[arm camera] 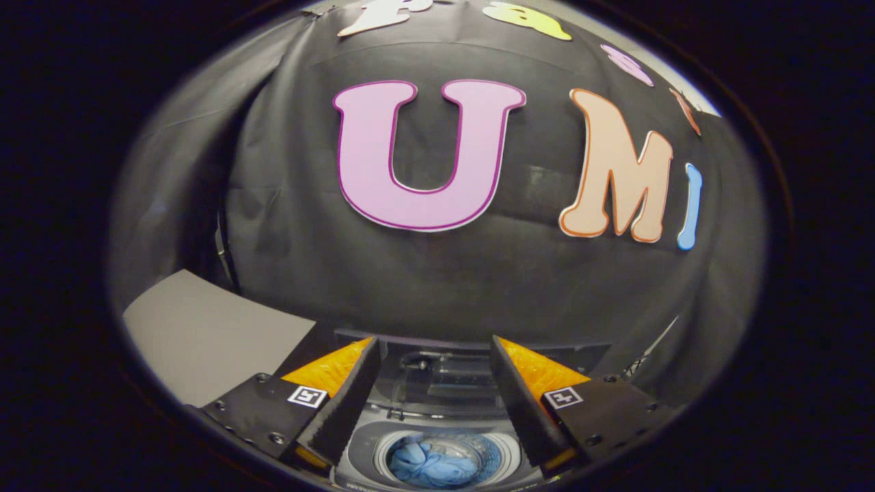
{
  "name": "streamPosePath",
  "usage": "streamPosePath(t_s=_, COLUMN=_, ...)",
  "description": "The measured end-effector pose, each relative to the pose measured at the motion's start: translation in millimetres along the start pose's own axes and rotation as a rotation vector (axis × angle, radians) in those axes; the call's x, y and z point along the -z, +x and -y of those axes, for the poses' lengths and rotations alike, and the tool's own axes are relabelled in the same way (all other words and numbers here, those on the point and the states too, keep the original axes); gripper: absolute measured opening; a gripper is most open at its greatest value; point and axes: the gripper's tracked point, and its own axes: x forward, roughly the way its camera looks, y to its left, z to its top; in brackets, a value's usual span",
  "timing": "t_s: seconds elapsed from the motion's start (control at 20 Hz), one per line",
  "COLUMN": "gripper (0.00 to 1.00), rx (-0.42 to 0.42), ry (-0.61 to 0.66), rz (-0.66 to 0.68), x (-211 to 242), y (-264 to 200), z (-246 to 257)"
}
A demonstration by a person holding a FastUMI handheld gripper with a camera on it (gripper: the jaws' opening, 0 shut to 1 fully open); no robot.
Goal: Put the clothes into the washing machine and then close the washing machine lid.
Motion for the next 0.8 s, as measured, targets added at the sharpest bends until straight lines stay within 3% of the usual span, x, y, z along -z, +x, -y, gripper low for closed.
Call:
streamPosePath(t_s=0.35, gripper=0.99, rx=0.041, ry=-0.04, rz=0.099, x=-22, y=66, z=-7)
streamPosePath(t_s=0.6, gripper=0.99, rx=0.036, ry=-0.027, rz=0.038, x=12, y=108, z=-17)
streamPosePath(t_s=0.8, gripper=0.98, rx=0.017, ry=0.032, rz=0.02, x=25, y=114, z=-18)
